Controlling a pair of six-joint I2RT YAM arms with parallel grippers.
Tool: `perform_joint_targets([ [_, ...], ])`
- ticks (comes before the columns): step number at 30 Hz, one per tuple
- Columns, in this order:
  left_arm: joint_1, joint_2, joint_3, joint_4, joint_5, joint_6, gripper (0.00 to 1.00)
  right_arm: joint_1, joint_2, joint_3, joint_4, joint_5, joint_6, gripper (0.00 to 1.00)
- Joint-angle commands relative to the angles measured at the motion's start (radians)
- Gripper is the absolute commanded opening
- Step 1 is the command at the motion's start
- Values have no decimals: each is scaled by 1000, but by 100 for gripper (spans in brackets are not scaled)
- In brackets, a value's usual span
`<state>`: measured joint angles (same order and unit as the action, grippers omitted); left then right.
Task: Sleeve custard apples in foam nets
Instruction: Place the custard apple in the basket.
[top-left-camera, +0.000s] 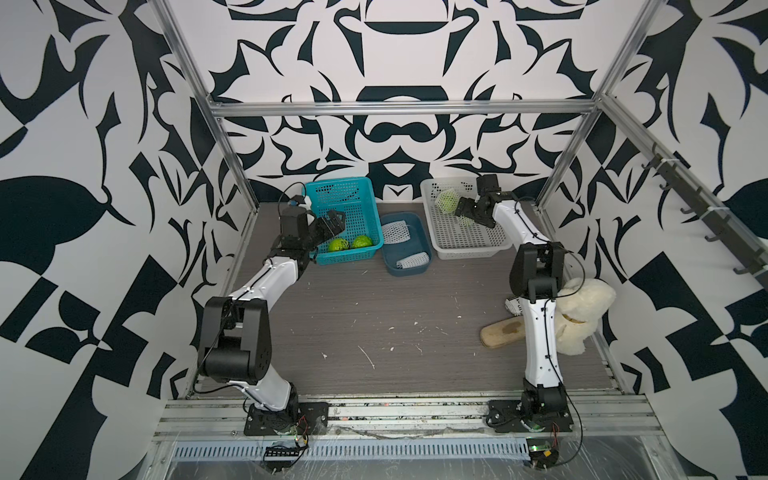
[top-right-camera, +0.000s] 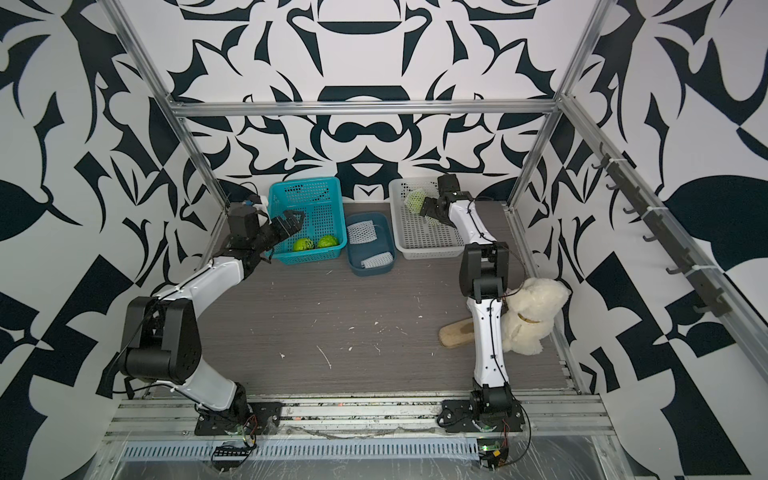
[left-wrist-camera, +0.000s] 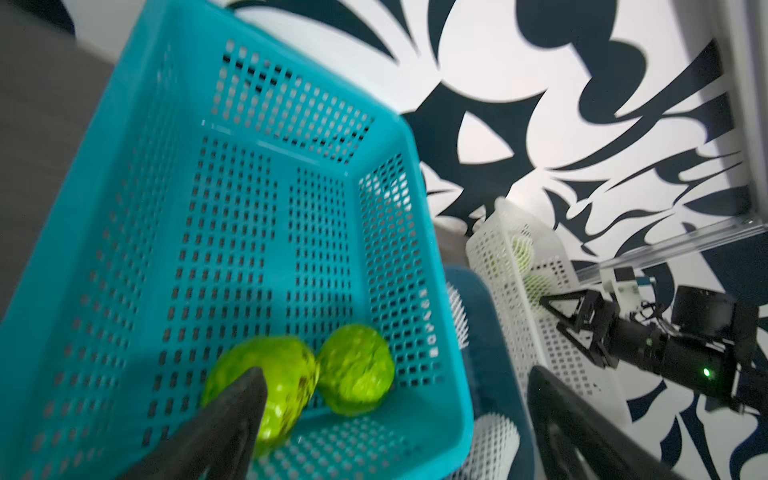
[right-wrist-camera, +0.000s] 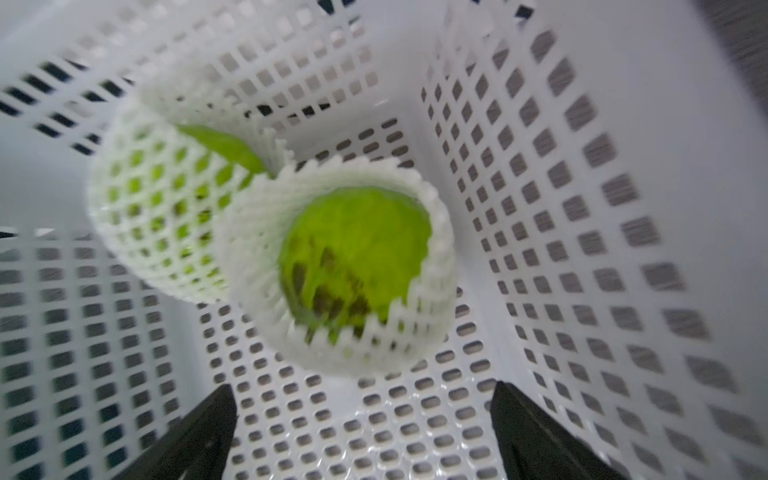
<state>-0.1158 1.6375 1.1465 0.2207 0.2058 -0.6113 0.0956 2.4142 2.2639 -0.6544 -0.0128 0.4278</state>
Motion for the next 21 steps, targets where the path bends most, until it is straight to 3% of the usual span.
perform_joint_targets([
  [1,7,73,103,-101,1,57,100,6,-118,-15,8,-34,1,99],
  [13,6,421,613,-525,-36,195,100,28,-347,-259,39,-65,-44,99],
  [18,5,448,663,-680,-18,230,99,47,-421,-372,59,-34,-57,99],
  [21,5,435,663,-775,-66,225,99,53,-450,-424,69,-29,-55,99],
])
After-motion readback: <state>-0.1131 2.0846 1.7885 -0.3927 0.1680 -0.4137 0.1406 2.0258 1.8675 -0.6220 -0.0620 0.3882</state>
